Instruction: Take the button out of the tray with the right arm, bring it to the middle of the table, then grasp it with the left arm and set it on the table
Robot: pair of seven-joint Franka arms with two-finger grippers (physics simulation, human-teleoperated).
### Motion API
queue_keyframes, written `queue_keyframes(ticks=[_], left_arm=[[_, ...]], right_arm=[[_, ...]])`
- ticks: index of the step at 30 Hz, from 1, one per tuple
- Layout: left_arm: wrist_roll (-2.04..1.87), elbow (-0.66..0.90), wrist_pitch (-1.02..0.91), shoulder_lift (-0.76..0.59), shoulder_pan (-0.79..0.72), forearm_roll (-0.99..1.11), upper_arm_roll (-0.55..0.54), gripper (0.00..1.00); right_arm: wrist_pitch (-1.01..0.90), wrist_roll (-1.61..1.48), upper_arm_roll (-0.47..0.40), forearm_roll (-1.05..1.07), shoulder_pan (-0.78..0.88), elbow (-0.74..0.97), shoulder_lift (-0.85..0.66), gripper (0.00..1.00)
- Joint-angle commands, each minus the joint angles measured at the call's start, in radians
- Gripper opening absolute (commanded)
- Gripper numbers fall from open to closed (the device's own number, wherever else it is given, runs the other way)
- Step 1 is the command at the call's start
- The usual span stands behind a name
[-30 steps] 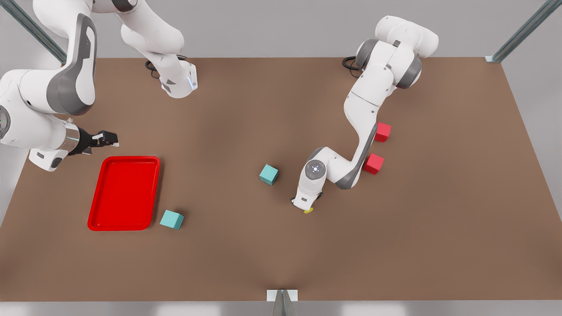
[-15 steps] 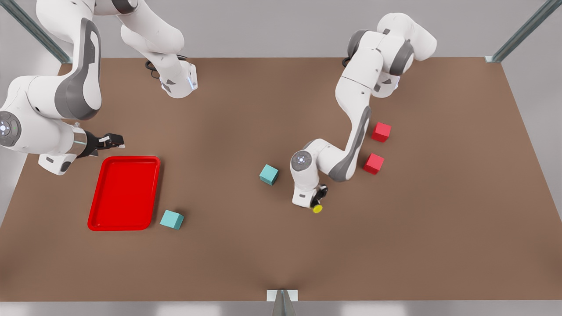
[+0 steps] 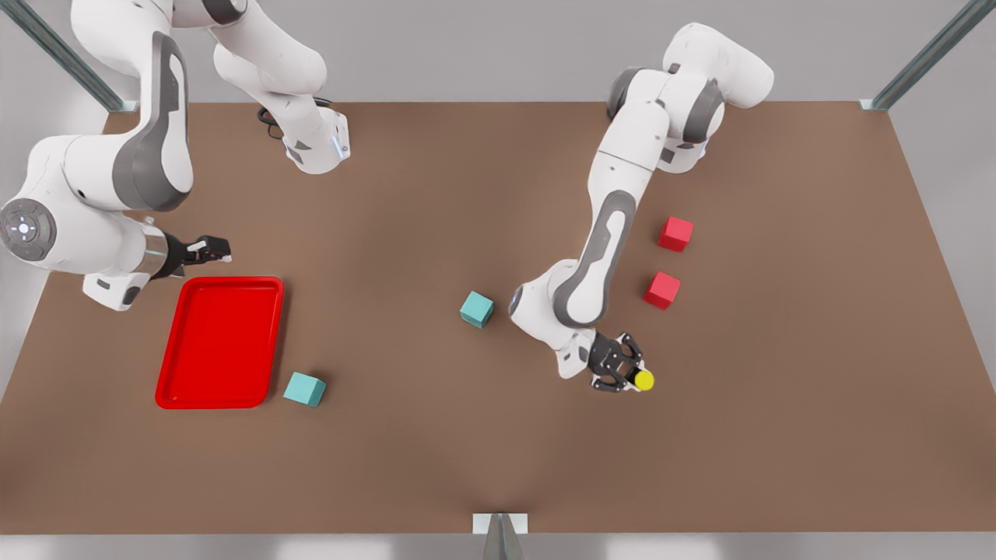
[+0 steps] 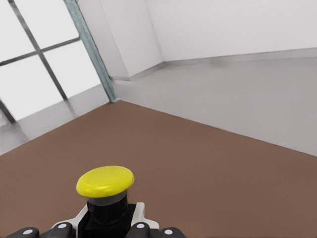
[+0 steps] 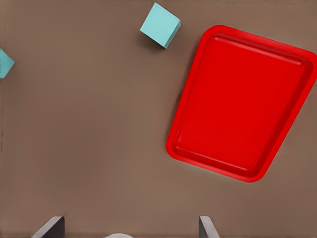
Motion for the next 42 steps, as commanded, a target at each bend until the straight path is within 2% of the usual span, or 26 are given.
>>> queue_keyframes(ticks=[1,9,15,16,17,29,41,42], left_arm=[[-0.723,-0.011,-0.055,0.028,0.012,0.107,0.001,0.39],[-0.857,-0.009,-0.052,0.166,0.033,0.213,0.001,0.4],[-0.916,-0.009,-0.012,0.169,0.039,0.22,-0.001,0.41],[-0.907,-0.011,-0.012,0.18,0.038,0.221,-0.001,0.98],[-0.907,-0.009,-0.012,0.198,0.038,0.223,-0.001,1.0],[-0.893,-0.008,-0.01,0.192,0.033,0.22,-0.001,1.0],[-0.627,-0.008,-0.09,0.128,0.018,0.216,0.028,1.0],[-0.573,-0.008,-0.099,0.12,0.018,0.216,0.028,0.97]], right_arm=[[-0.002,0.038,0.0,0.0,-0.004,0.0,-0.001,1.0],[-0.002,0.04,0.0,0.0,-0.001,-0.001,0.001,1.0],[-0.011,0.048,0.0,0.0,0.001,-0.001,-0.001,1.0],[-0.011,0.048,0.0,0.0,0.002,-0.001,-0.001,1.0],[-0.011,0.048,0.0,0.0,0.002,-0.003,-0.001,1.0],[-0.012,0.048,0.0,0.0,0.01,-0.001,-0.001,1.0],[-0.009,0.046,0.0,-0.005,0.008,0.0,0.005,1.0],[-0.009,0.046,0.0,-0.005,0.008,0.0,0.005,1.0]])
